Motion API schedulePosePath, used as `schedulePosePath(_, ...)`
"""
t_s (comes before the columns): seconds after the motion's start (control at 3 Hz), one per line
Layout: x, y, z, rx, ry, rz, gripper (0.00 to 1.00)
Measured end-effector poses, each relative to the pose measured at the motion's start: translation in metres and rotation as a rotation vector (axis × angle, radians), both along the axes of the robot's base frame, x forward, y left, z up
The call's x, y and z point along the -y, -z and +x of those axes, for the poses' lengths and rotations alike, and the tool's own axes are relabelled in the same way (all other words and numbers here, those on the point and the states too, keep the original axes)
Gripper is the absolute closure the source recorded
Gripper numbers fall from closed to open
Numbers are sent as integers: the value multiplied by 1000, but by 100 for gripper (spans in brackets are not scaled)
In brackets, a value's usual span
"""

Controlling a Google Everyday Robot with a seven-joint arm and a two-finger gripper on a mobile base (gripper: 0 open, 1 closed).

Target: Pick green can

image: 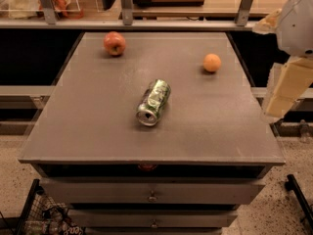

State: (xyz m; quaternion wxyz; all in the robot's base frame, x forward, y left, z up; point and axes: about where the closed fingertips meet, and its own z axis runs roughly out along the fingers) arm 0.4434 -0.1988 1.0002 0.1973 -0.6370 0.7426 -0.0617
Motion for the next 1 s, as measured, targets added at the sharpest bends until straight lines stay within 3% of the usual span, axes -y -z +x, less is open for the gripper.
schedulePosePath(0.67,-80,35,30,-35,-472,16,0)
schedulePosePath(1.0,-82,36,31,-24,-517,4,0)
